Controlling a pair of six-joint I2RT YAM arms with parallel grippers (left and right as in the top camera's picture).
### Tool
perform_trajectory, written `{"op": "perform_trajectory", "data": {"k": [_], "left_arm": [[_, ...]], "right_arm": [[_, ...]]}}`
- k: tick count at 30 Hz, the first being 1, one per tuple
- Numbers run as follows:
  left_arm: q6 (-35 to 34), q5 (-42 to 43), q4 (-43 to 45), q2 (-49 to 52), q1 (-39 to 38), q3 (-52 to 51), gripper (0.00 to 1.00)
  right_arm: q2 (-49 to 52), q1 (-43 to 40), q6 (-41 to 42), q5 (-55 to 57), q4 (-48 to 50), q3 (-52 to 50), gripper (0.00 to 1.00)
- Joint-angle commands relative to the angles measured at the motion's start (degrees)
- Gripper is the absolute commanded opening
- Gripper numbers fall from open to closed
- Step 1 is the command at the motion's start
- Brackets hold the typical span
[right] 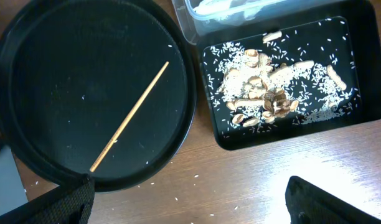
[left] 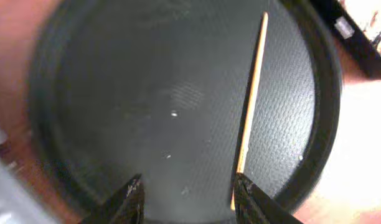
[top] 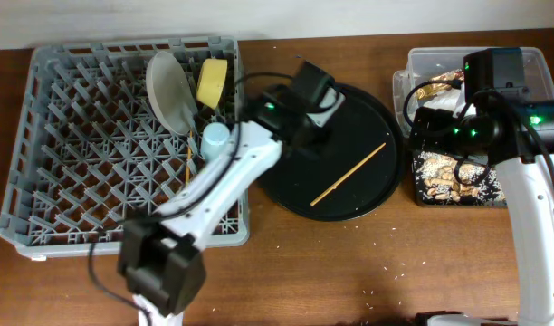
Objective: Sort waste into correct bins and load items into the dishwasher rack
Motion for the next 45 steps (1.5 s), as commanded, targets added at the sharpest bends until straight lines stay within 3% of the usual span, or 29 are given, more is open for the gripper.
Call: {"op": "perform_trajectory", "data": {"k": [1, 5, 21, 28, 32, 37, 42, 45], "left_arm": [[6.78, 3.63, 0.61, 7.28, -3.96, 0.33, 0.45], [12.81, 4.61, 3.32, 12.33, -8.63, 0.33, 0.45], [12.74, -0.48, 8.72, 19.91, -9.55, 0.33, 0.44], [12.24, -0.46, 8.09, 20.46, -9.57, 0.33, 0.02], [10.32, -0.48, 7.82, 20.33, -8.79, 0.85, 0.01], [1.46, -0.44, -8.85, 18.25, -0.24, 18.25, 0.00], [-5.95, -0.46, -32.98, 16.11, 12.76, 46.47, 0.00], [-7.41, -1.16, -44.63, 14.97, 18.95, 53.33, 0.00]], "right_arm": [[0.04, -0.24, 0.24, 1.11, 0.02, -0.07, 0.99], [0.04, -0.24, 0.24, 1.11, 0.02, -0.07, 0.98], [0.04, -0.24, 0.24, 1.11, 0.02, -0.07, 0.99], [0.04, -0.24, 0.22, 1.11, 0.02, -0.07, 0.99], [0.04, -0.24, 0.22, 1.11, 0.02, -0.07, 0.99], [0.04, -0.24, 0.24, 1.11, 0.02, -0.07, 0.99], [0.04, -0.24, 0.24, 1.14, 0.02, -0.07, 0.98], [0.04, -0.24, 0.24, 1.11, 0.02, -0.07, 0.98]]}}
